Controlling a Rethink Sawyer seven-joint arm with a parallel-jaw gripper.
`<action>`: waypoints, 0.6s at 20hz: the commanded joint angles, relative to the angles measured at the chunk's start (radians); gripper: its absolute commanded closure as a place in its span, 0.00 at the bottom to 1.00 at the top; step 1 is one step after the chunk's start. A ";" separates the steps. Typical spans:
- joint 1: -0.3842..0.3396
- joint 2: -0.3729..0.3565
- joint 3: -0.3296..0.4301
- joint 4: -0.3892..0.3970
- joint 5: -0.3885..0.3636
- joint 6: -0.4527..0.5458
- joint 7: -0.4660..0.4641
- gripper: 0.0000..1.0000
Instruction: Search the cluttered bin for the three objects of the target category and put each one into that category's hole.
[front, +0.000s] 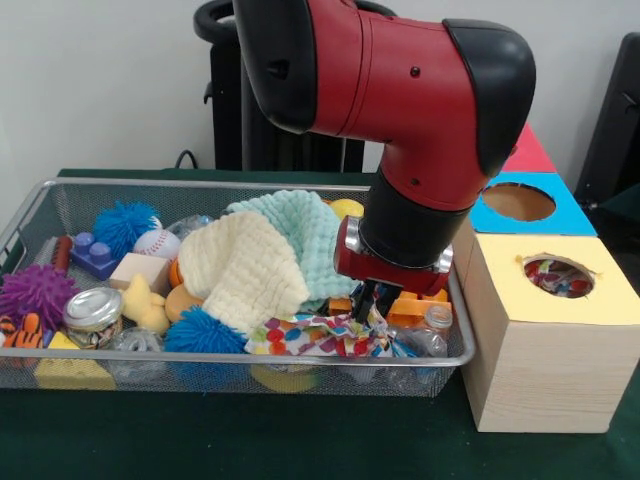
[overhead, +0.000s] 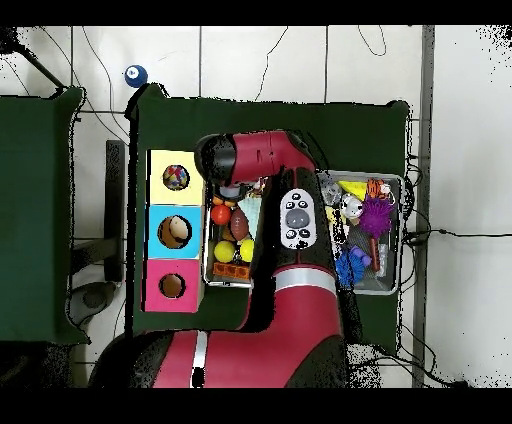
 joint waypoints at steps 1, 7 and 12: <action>-0.007 0.050 0.057 -0.132 0.004 0.256 -0.077 1.00; -0.024 0.057 0.085 -0.119 0.010 0.221 -0.084 1.00; -0.028 0.034 0.103 -0.090 0.032 0.221 -0.087 1.00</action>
